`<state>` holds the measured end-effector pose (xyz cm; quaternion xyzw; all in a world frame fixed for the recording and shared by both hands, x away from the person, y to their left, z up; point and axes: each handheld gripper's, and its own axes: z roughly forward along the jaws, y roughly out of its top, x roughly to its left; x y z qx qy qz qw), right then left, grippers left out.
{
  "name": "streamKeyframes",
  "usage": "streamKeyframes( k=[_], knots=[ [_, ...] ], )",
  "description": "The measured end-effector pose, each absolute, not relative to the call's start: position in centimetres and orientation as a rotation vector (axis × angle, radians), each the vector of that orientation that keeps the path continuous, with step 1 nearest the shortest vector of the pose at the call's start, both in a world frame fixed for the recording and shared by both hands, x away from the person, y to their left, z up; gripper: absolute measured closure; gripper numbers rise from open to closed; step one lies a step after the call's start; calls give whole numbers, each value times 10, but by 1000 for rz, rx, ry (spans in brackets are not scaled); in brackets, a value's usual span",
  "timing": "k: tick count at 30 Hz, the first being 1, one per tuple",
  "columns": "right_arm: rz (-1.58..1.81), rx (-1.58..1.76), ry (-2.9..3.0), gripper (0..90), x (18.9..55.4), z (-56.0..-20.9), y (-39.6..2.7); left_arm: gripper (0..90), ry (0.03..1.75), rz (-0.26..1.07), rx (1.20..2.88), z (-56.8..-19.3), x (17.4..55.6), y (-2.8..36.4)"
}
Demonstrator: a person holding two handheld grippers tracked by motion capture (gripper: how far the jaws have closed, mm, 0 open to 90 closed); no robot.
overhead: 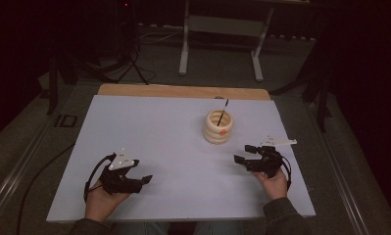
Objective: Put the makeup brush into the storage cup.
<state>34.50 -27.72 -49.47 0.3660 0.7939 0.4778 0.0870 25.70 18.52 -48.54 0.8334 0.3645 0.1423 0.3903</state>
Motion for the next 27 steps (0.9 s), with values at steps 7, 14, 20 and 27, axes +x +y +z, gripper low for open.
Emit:
streamKeyframes(
  k=[7, 14, 20, 27],
  knots=[
    [1430, 1093, 2363, 261, 333, -499, -282, 282, 938, 381, 2126, -491, 257, 187],
    [1418, 1092, 2363, 257, 318, -503, -288, 280, 957, 402, 2123, -496, 258, 188],
    [1395, 1092, 2374, 242, 308, -505, -292, 276, 983, 401, 2093, -497, 259, 193],
    [1380, 1114, 2375, 213, 301, -510, -298, 275, 990, 407, 2080, -499, 259, 197]
  ],
)
